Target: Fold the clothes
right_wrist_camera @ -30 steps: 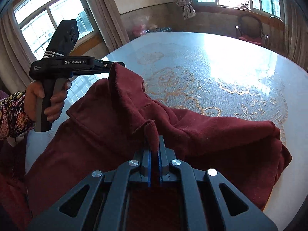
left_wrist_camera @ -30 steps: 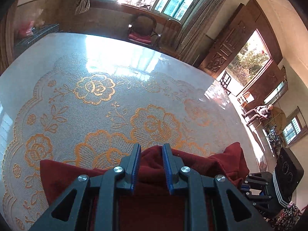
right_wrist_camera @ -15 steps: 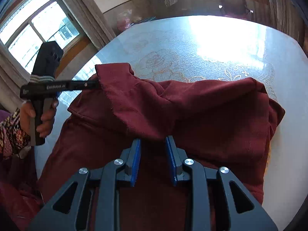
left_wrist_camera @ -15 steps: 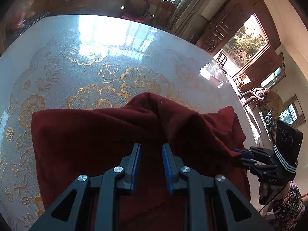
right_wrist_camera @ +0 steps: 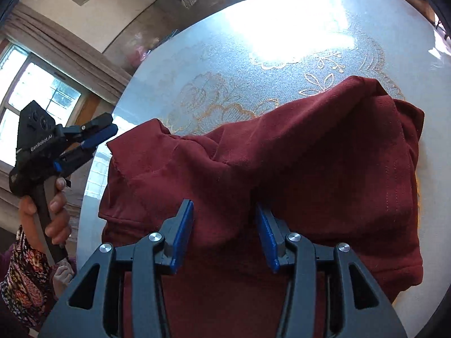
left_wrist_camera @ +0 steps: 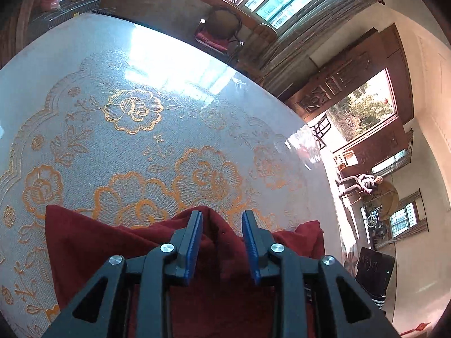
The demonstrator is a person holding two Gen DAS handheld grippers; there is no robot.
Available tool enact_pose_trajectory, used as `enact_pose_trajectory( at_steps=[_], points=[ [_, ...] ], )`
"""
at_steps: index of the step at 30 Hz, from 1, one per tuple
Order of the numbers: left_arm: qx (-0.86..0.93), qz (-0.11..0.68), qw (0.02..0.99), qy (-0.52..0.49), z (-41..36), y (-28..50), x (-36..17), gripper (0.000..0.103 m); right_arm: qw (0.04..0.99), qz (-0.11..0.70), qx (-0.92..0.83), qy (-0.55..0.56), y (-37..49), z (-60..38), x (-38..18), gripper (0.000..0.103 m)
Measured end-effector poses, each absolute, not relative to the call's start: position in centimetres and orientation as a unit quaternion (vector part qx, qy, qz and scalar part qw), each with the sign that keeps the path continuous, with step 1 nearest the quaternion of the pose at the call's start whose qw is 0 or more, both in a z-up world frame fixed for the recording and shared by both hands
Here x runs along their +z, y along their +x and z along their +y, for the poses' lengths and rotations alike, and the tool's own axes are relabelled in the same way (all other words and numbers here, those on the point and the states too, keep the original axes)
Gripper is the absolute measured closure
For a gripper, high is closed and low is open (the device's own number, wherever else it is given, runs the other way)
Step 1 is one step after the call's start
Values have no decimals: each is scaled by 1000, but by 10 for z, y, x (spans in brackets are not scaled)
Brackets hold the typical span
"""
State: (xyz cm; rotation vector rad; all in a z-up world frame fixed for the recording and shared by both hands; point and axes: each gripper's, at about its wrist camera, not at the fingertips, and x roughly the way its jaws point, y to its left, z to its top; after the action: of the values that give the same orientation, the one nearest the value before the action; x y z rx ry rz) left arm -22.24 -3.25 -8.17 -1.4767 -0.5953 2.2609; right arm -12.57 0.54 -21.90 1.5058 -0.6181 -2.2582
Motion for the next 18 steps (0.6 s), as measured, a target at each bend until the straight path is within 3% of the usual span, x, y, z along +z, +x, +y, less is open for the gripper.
enact_pose_trajectory(
  at_steps=[5,10,12,18],
  points=[
    [760,-145,190,-604,-7,-217,-112,70,188,-293,-785,512,-115,23,-226,54],
    [750,-200,193,-600,-20,-197,-123,73,200,-308,-779,509,-115,25,-234,54],
    [744,-229,186,-599,-27,-195,-126,83,197,-312,-779,507,-114,27,-235,58],
    [745,-259,191,-584,-34,-180,-133,96,205,-338,-762,513,-118,25,-241,61]
  ],
)
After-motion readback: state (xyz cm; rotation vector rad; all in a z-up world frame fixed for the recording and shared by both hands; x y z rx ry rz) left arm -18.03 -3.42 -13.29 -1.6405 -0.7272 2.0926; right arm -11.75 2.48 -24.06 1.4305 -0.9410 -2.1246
